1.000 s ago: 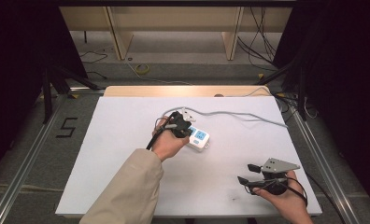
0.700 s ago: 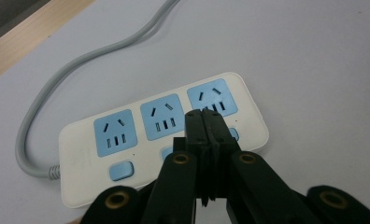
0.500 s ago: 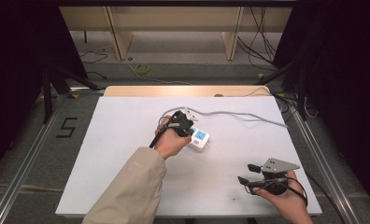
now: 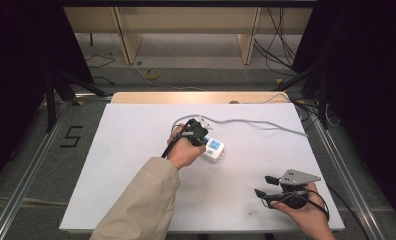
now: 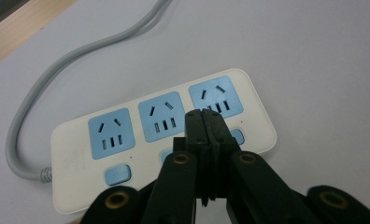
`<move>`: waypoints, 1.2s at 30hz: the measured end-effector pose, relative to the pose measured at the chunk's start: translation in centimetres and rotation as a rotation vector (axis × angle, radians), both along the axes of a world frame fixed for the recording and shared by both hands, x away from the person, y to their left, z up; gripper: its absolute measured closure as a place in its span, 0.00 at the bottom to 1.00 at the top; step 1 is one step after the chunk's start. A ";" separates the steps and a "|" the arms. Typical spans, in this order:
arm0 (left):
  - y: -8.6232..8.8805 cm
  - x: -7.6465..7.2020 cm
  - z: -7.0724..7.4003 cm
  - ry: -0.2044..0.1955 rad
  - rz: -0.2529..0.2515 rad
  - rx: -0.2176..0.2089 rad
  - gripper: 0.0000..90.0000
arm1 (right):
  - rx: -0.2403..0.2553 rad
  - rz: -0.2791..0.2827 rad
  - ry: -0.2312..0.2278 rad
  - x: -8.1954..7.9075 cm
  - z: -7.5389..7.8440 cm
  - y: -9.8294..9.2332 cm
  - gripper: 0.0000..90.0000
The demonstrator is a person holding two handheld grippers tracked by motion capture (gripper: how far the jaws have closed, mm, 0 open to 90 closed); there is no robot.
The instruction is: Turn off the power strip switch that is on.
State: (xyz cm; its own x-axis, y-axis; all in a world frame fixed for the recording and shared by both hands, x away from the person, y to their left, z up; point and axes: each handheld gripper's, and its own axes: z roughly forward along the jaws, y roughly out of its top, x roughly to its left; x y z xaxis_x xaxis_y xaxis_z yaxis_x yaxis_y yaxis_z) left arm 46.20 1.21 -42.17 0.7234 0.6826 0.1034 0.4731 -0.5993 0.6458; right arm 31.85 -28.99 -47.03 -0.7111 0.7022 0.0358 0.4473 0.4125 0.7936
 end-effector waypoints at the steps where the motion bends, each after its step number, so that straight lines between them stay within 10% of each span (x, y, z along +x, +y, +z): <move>1: -0.1 0.0 0.0 -0.002 0.002 0.001 1.00 | 0.000 0.000 0.000 0.0 0.0 0.0 0.42; 36: -2.0 0.7 -0.5 0.018 -0.020 0.043 1.00 | -0.002 -0.001 0.002 0.0 0.0 0.0 0.42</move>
